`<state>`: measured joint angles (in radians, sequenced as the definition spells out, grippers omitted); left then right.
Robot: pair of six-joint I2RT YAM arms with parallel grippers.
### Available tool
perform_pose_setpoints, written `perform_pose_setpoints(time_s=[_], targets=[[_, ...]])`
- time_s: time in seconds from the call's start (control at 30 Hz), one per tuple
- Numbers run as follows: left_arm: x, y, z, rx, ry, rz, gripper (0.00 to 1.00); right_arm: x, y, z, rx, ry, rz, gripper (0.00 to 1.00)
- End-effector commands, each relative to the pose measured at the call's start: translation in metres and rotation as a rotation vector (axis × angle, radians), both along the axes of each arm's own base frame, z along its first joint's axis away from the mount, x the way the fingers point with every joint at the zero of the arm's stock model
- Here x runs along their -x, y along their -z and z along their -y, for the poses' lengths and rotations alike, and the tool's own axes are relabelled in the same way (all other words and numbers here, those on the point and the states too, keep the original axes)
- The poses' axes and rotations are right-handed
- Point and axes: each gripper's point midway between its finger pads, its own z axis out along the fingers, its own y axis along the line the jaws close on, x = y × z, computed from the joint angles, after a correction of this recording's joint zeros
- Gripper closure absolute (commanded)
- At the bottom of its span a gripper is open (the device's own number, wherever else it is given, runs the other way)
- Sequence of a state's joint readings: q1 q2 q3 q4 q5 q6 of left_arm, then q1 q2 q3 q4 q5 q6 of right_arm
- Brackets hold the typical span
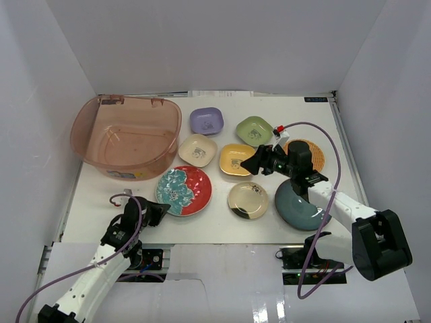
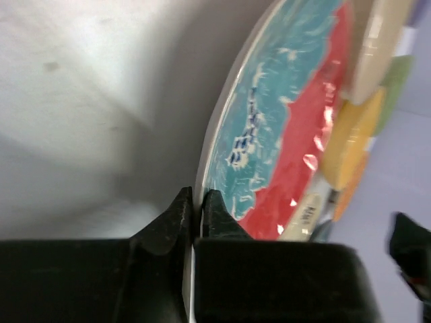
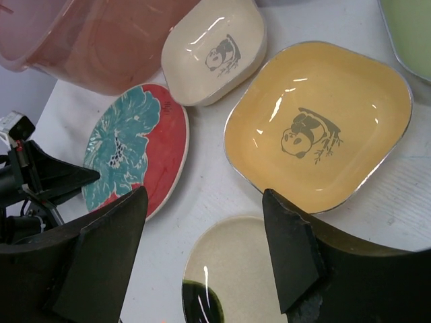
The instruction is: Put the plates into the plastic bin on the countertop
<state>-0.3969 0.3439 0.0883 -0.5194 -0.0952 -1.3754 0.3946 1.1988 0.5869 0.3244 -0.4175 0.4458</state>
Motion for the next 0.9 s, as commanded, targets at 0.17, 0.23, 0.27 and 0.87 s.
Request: perform_pose_setpoints(time_s=[0.17,0.23,0.27,0.87], targets=[[0.009,0.004,-0.012,-0.120,0.046,-0.022,1.00,-0.006,0.035,0.017,0.077,0.128,-0.072,0.14],[0.008,-0.005,-0.004,-0.096,0.083,0.008,1.00,-0.011,0.040,0.023,0.101,0.167,-0.081,0.13],[0.007,-0.011,0.000,-0.089,0.109,0.028,1.00,-0.014,0.047,0.028,0.130,0.189,-0.095,0.12],[-0.008,-0.221,0.033,-0.105,0.380,0.512,1.00,-0.070,0.062,0.044,0.279,0.304,-0.124,0.28]])
